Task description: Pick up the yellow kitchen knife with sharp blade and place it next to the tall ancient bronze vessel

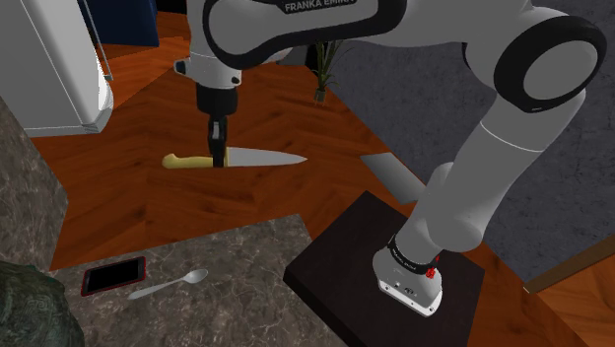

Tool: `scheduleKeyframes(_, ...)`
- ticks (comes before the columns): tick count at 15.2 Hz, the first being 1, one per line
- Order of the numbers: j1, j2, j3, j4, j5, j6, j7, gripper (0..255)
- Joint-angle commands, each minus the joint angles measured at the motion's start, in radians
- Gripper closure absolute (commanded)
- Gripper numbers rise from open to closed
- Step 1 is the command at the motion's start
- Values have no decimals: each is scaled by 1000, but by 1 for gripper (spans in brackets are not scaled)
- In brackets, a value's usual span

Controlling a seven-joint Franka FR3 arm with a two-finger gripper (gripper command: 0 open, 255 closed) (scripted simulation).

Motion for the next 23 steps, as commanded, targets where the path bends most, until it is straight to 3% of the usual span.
scheduleKeyframes(1, 0, -7, 0, 18, 0, -26, 5, 255)
scheduleKeyframes(14, -3, -16, -3, 173, -4, -187, 32, 255)
scheduleKeyframes(23, 109, 35, 104, 224, -15, -145, 248, 255)
